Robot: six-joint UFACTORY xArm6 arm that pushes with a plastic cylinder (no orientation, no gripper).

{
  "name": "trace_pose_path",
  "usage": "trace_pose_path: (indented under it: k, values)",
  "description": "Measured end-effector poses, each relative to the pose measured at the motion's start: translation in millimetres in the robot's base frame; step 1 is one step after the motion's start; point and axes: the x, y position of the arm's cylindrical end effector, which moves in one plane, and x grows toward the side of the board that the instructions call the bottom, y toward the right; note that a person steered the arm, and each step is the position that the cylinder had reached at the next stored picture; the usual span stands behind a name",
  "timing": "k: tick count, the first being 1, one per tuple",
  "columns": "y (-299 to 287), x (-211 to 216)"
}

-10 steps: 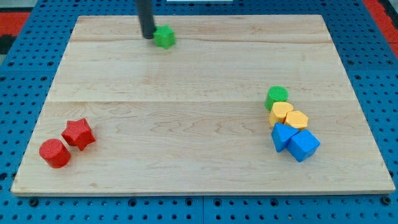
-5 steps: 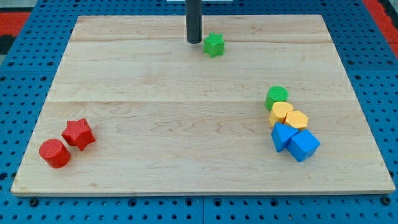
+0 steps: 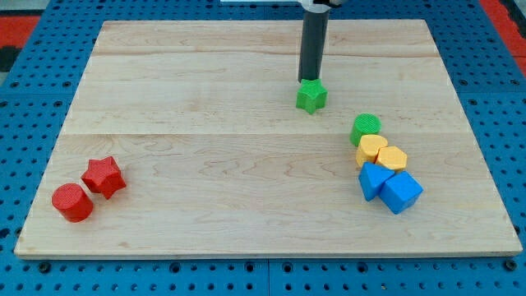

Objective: Place the green star above the green circle

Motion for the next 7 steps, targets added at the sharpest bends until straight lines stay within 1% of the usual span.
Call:
trace_pose_path:
  k: [1,2,3,4,6,7]
  values:
    - [-34.7,7.7]
    - [2.1,43.2]
    - [31.6,68.1]
    - [32.3,66.3]
    - [-39.8,25.2]
    - [-96.7,17.4]
